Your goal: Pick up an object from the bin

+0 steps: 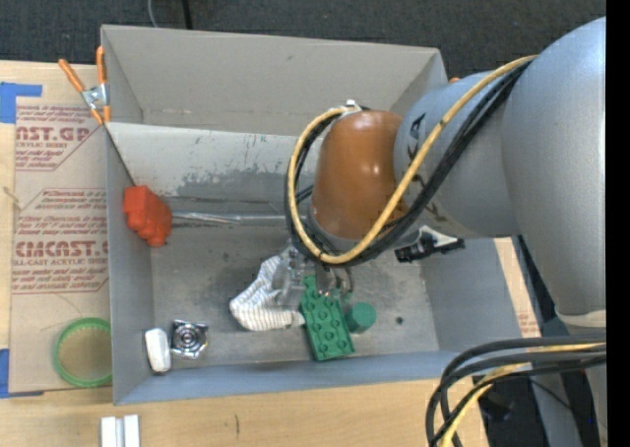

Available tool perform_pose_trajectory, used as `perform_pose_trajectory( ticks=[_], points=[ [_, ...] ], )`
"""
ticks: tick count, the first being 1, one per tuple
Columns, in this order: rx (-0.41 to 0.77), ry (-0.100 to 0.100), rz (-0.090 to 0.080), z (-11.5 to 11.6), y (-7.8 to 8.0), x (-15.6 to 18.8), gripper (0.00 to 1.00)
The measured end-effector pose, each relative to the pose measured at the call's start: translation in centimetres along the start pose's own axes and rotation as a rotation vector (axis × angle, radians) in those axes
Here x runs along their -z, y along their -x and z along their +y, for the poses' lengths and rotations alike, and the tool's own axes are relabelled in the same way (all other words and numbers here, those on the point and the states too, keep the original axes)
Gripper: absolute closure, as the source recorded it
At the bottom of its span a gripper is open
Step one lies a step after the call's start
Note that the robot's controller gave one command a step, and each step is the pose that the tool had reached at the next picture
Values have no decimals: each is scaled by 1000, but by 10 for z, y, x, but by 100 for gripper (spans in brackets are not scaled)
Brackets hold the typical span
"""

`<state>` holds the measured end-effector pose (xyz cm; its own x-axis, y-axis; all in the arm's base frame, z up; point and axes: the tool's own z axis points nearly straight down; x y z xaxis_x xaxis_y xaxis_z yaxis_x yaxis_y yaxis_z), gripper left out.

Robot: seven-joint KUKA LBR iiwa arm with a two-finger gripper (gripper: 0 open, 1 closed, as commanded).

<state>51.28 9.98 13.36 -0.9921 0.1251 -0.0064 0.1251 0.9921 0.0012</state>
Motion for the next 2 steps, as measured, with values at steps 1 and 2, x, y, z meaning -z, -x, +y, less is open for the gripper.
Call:
perform_pose_trajectory(
  ticks=[1,2],
  points=[
    [29,4,-15,-7,6,29,100],
    [38,-3,11,-14,6,34,100]
  ],
)
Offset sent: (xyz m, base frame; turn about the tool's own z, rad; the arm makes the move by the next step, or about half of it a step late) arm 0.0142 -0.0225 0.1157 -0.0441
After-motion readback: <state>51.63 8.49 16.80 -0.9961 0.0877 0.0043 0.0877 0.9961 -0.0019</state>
